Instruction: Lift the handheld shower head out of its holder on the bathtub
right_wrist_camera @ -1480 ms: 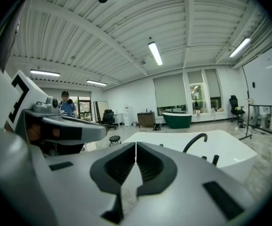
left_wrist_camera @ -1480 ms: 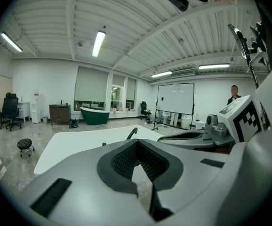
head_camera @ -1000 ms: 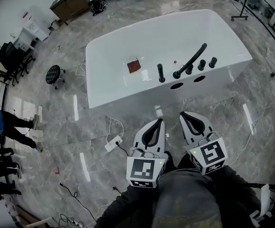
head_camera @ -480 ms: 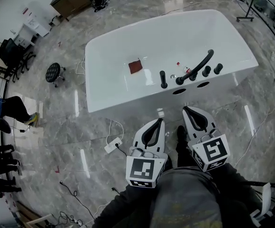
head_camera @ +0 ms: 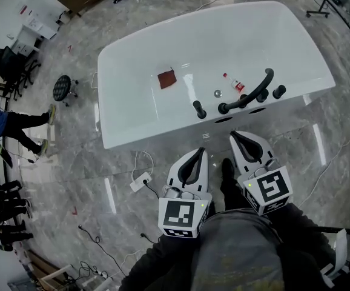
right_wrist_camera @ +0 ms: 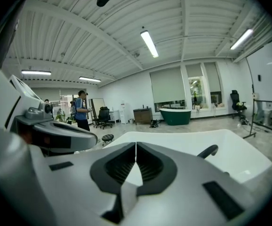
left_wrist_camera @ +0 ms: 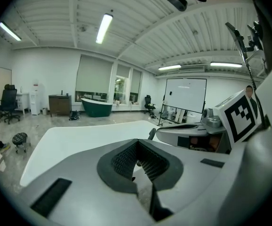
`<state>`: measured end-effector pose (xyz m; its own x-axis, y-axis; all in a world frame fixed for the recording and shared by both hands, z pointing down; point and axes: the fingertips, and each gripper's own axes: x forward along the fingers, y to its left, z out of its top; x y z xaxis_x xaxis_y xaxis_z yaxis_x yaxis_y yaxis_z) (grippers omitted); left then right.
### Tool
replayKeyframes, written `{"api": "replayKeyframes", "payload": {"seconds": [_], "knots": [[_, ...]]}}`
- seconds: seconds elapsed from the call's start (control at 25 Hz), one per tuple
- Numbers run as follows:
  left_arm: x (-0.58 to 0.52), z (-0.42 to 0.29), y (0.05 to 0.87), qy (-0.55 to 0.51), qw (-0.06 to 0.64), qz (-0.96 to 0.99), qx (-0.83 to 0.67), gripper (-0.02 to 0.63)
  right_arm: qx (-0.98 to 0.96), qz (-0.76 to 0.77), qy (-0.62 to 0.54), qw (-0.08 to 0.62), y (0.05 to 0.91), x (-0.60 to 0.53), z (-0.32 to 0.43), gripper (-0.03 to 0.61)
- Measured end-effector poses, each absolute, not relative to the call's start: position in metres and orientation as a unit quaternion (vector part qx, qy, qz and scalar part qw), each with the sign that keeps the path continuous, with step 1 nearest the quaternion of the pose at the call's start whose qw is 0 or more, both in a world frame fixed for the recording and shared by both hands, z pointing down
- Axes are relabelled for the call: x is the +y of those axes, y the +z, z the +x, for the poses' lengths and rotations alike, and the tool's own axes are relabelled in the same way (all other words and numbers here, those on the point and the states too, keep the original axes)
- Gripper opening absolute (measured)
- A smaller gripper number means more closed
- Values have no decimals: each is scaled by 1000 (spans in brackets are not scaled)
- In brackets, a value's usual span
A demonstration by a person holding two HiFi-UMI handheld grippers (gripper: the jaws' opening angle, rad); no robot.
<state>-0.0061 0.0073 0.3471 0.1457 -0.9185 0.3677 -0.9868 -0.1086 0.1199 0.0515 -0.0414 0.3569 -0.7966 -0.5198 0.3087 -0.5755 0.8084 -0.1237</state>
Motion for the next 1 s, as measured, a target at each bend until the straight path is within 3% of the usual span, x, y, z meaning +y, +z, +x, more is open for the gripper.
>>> {"api": "replayKeyframes", "payload": {"seconds": [0.36, 1.0], "knots": [[-27, -14, 336, 118, 162, 715, -670, 3, -952, 265, 111, 110, 347, -84, 39, 5], [-70, -91, 357, 90, 175, 720, -665, 3, -942, 283, 102, 146, 371, -124, -26, 5]]}}
